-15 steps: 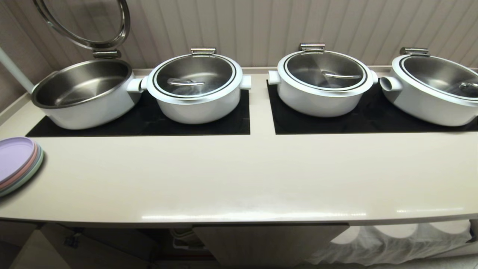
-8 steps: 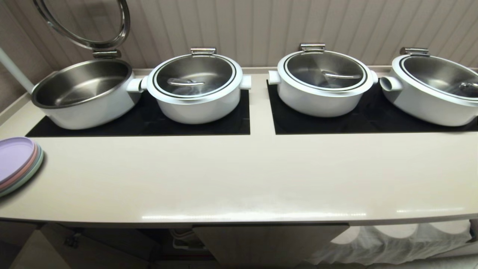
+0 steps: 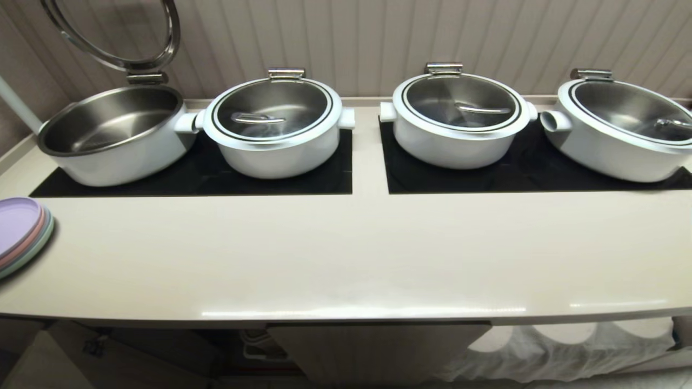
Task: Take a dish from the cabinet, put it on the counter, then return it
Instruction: Place it on the table
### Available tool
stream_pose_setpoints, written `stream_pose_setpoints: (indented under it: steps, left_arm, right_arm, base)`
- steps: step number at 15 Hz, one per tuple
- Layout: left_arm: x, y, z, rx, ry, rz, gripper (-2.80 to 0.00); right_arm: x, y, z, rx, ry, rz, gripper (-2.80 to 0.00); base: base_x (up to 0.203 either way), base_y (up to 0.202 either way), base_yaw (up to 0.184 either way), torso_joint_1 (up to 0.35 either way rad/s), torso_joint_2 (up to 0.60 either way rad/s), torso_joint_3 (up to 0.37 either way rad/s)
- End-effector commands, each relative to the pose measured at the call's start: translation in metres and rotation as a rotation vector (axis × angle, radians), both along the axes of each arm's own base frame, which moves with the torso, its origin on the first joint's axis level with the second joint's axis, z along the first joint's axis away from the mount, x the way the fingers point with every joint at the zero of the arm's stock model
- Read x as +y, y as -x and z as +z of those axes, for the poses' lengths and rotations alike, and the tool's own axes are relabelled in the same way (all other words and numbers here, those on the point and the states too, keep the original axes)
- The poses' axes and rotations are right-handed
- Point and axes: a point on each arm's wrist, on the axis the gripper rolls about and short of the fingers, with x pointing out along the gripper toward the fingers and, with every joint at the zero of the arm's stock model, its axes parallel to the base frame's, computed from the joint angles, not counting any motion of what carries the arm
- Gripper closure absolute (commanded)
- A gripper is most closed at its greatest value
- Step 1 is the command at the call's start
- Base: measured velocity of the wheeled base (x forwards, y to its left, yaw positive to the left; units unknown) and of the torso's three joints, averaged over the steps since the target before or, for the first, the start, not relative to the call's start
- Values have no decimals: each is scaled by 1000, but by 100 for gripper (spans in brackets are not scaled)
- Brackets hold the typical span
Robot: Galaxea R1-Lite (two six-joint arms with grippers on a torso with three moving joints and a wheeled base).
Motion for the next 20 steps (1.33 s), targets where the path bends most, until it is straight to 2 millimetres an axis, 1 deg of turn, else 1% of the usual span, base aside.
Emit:
stream_pose_setpoints:
  steps: [1, 5, 13, 16, 20]
  left_arm:
    - [0, 0, 0, 6, 2, 3, 0]
    - [0, 1, -5, 20, -2, 2, 0]
    - [0, -1, -2, 8, 3, 5, 0]
    - [-1, -3, 0, -15, 11, 4, 0]
    - [-1, -2, 4, -35, 17, 5, 0]
  right_arm:
    - [0, 0, 0, 0, 1, 0, 0]
    - [0, 0, 0, 0, 1, 0, 0]
    - [0, 0, 0, 0, 1, 0, 0]
    - [0, 0, 0, 0, 1, 0, 0]
    - [0, 0, 0, 0, -1, 1, 0]
  base:
    - [0, -189, 5, 5, 1, 2]
    - [0, -194, 1, -1, 2, 3]
    - [0, -187, 1, 2, 2, 4]
    - [0, -29, -1, 0, -2, 2]
    - [0, 0, 0, 0, 0, 0]
